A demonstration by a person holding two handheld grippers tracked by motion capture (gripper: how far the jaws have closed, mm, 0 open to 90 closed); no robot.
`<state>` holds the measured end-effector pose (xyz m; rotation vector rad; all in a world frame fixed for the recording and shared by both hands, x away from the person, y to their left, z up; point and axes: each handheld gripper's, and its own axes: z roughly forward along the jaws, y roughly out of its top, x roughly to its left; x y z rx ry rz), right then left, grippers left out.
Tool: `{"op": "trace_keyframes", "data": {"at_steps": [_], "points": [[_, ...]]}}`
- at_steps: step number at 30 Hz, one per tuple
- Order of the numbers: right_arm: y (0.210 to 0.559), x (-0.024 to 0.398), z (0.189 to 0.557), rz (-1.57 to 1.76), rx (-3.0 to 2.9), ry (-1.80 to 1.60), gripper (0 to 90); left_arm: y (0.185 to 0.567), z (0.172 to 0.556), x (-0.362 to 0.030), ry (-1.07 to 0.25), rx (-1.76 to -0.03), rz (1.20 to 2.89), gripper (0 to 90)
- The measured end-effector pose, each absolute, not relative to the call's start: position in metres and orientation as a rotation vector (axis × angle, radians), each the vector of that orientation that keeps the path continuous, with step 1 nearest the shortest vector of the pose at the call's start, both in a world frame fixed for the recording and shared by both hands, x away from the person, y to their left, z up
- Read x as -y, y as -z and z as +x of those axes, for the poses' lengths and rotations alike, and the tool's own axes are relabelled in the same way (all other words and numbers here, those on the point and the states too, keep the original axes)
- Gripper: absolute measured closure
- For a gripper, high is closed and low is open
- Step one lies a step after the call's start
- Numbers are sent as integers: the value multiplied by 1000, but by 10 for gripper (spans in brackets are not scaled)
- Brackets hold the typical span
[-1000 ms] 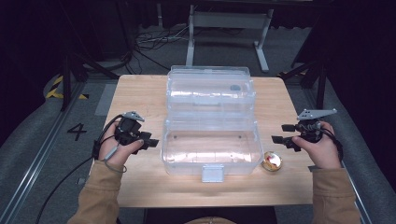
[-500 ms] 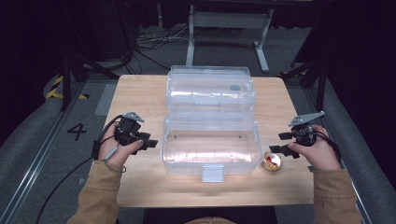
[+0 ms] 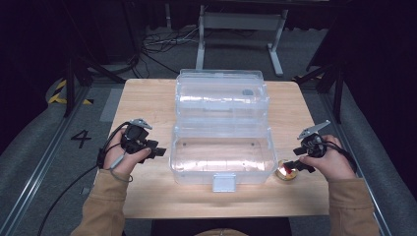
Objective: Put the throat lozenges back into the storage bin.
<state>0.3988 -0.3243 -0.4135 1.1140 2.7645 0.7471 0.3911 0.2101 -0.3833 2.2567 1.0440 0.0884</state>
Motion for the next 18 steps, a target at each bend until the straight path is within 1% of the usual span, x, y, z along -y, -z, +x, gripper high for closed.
{"op": "trace_keyframes", "data": {"at_steps": [9,13,18], "points": [[425,322,401,1097,-2810,-652,231,385,391,-209,-86,-1044,2262,530],[431,319,401,1080,-2848,-613,208,385,392,-209,-85,-1042,2264,530],[436,317,401,1060,-2878,-577,202,385,392,-209,-85,-1042,2265,530]]}}
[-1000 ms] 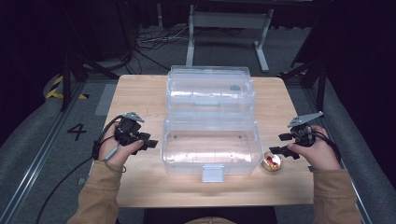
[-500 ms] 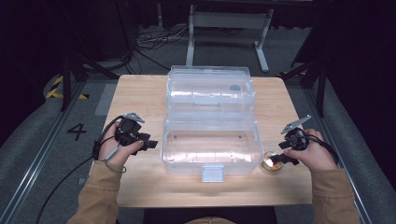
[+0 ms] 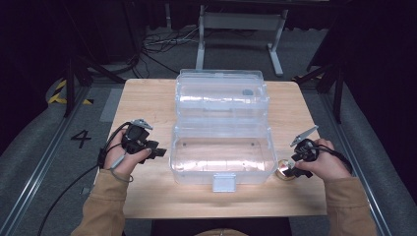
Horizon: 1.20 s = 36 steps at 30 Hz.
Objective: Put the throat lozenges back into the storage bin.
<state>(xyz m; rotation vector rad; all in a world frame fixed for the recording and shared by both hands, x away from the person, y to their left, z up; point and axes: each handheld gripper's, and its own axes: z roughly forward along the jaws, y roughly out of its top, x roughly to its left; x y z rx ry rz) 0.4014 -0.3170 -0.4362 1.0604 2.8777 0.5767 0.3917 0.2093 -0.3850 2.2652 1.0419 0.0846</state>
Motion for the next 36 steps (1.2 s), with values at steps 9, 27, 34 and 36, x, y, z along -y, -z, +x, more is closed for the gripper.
{"op": "trace_keyframes", "data": {"at_steps": [9,27,34,36], "points": [[448,313,403,1045,-2914,-503,183,386,392,-208,-88,-1039,2273,530],[464,307,404,1020,-2907,-462,168,386,392,-209,-86,-1038,2276,530],[468,305,404,983,-2911,-441,166,387,392,-209,-82,-1046,2271,530],[468,304,404,978,-2913,-443,168,387,393,-209,-81,-1043,2272,530]]}}
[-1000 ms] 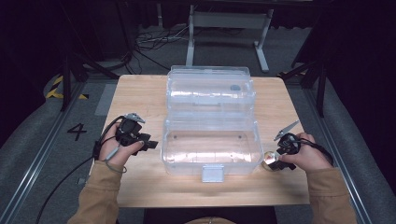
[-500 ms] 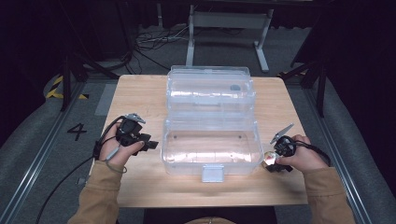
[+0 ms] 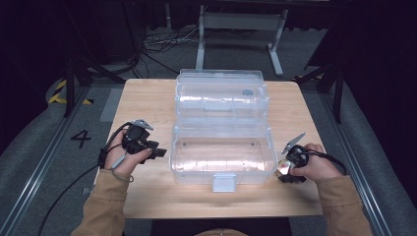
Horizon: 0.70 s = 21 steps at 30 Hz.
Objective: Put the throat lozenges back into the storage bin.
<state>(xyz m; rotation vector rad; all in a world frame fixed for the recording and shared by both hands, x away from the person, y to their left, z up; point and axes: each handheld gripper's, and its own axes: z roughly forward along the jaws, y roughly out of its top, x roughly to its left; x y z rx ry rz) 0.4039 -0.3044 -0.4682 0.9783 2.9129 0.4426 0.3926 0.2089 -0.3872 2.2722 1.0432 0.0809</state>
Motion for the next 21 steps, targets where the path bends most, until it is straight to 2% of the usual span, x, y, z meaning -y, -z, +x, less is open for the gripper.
{"op": "trace_keyframes", "data": {"at_steps": [6,21], "points": [[468,305,405,948,-2910,-444,198,388,393,-208,-79,-1052,2268,529],[455,308,409,953,-2918,-478,202,389,393,-209,-77,-1051,2267,528]]}}
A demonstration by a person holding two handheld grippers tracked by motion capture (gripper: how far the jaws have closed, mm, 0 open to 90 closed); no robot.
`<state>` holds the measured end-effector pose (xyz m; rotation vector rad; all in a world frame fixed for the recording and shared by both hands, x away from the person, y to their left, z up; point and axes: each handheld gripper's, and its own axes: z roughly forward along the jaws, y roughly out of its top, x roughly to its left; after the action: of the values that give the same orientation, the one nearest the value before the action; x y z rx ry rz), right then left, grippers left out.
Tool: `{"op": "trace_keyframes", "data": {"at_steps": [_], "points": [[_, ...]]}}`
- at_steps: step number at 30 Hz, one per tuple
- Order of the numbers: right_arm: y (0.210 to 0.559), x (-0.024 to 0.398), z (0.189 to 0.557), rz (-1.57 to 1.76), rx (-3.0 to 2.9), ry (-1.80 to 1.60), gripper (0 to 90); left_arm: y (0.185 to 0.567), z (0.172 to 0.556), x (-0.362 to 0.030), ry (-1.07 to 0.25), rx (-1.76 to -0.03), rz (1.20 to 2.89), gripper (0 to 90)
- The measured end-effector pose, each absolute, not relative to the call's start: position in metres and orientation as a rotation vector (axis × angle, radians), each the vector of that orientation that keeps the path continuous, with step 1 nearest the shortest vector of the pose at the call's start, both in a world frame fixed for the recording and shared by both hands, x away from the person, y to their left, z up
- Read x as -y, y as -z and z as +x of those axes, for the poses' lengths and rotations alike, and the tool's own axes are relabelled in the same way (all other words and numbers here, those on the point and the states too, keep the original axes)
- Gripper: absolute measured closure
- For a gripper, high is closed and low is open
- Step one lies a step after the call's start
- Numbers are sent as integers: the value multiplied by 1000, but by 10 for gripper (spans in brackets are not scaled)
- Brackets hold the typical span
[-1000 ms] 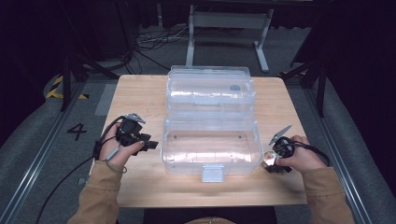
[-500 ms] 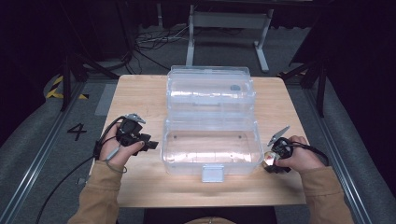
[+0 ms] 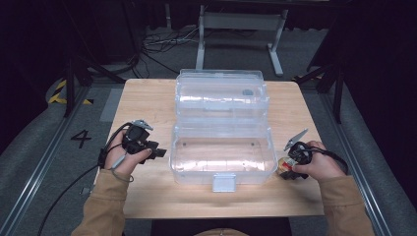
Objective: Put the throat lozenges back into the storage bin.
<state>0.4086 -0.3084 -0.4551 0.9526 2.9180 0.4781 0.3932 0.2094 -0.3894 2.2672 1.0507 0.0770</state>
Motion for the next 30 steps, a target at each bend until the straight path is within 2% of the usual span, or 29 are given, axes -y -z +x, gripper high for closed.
{"op": "trace_keyframes", "data": {"at_steps": [15,30], "points": [[432,312,411,972,-2885,-543,202,389,392,-212,-78,-1056,2263,521],[393,305,414,824,-2877,-561,202,386,388,-215,-87,-1060,2249,521]]}}
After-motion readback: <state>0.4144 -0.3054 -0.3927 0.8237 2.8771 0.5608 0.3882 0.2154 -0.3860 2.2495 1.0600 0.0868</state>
